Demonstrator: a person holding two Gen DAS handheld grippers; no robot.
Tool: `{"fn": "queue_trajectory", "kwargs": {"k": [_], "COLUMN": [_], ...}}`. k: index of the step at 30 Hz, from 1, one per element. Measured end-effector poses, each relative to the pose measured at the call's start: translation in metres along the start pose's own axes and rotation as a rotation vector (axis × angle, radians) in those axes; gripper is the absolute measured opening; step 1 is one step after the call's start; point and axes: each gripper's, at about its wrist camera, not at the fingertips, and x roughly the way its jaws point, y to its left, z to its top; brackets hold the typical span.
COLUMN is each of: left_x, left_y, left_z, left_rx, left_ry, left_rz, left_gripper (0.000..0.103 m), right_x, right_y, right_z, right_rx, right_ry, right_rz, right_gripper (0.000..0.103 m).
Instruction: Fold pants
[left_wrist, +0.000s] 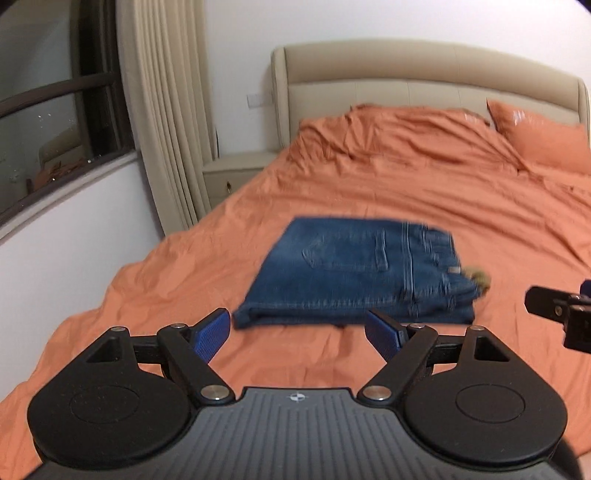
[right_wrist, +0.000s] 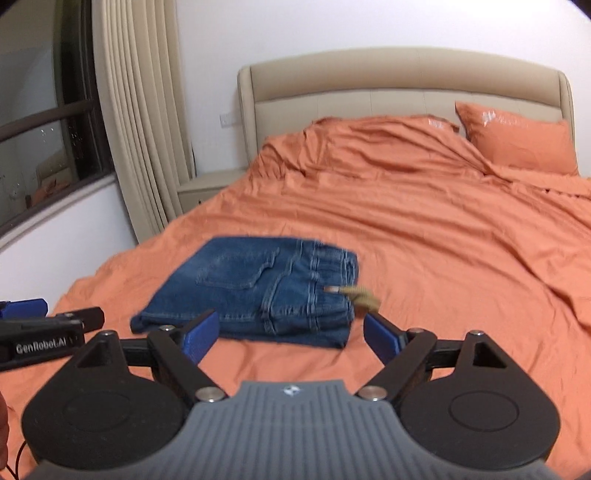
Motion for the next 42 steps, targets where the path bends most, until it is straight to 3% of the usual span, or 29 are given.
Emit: {"fn": "queue_trajectory", "kwargs": {"k": [11, 42], "left_x": [0.027, 0.018], "left_y": [-0.011, -0.011], "left_z": [-0.021, -0.014], "left_rx": [-0.008, -0.008], "left_ry": [0.088, 0.070], "left_rz": [-0.048, -0.049], "left_gripper": [0.096, 0.096], "right_x": [0.041, 0.028], "right_y": [-0.005, 0.001], "right_z": [-0.018, -0.014], "right_rx": [0.038, 0.005], "right_ry": [0.100, 0.062], "right_rz": [-0.055, -0.057], "right_gripper": [0.082, 0.082]}}
